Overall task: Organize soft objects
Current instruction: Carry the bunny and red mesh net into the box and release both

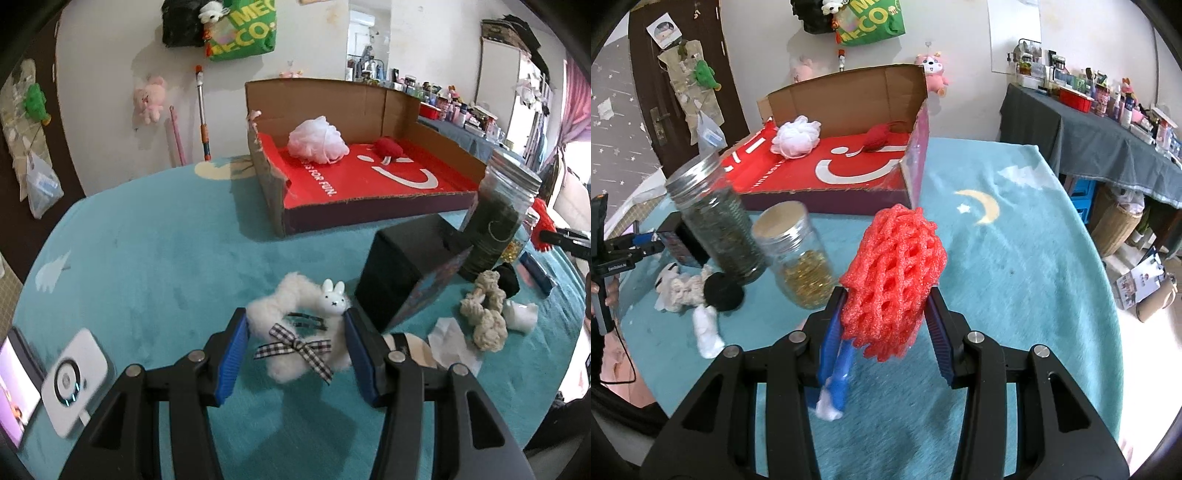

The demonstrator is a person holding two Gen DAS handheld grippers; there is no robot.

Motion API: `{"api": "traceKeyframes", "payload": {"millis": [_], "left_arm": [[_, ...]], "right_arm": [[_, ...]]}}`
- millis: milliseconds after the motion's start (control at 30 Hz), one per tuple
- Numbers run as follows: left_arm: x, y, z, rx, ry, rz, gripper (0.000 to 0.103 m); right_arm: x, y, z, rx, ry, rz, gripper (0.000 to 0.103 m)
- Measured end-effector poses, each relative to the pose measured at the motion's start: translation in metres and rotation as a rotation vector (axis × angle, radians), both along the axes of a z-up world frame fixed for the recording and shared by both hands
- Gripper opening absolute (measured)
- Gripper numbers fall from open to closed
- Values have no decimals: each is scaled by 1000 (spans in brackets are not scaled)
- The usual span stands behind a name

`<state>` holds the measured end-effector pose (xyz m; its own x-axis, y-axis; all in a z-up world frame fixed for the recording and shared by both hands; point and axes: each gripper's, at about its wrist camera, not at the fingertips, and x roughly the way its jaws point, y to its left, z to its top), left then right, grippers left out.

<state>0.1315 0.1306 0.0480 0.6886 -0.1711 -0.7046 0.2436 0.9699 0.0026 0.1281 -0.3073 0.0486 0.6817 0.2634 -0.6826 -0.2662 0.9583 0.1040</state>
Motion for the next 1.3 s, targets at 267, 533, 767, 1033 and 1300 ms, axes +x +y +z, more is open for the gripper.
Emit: {"api": "traceKeyframes", "payload": {"millis": [267, 533, 767, 1033, 1300], "left_arm": [[14, -5, 6, 57, -38, -73, 54], [29, -6, 8, 100, -50, -122, 54], [37, -9, 18, 107, -74, -171, 54], [48, -21, 33, 118, -104, -229, 54], [64, -38, 48, 124, -122, -283, 54]], "right_arm": [[19, 2, 0, -58, -19, 50, 41], [36, 1, 6, -86, -46, 84, 41], [46, 7, 13, -90, -65, 147, 41], [54, 17, 22, -101, -88, 234, 41], [70, 28, 36, -96, -97, 301, 41]]}}
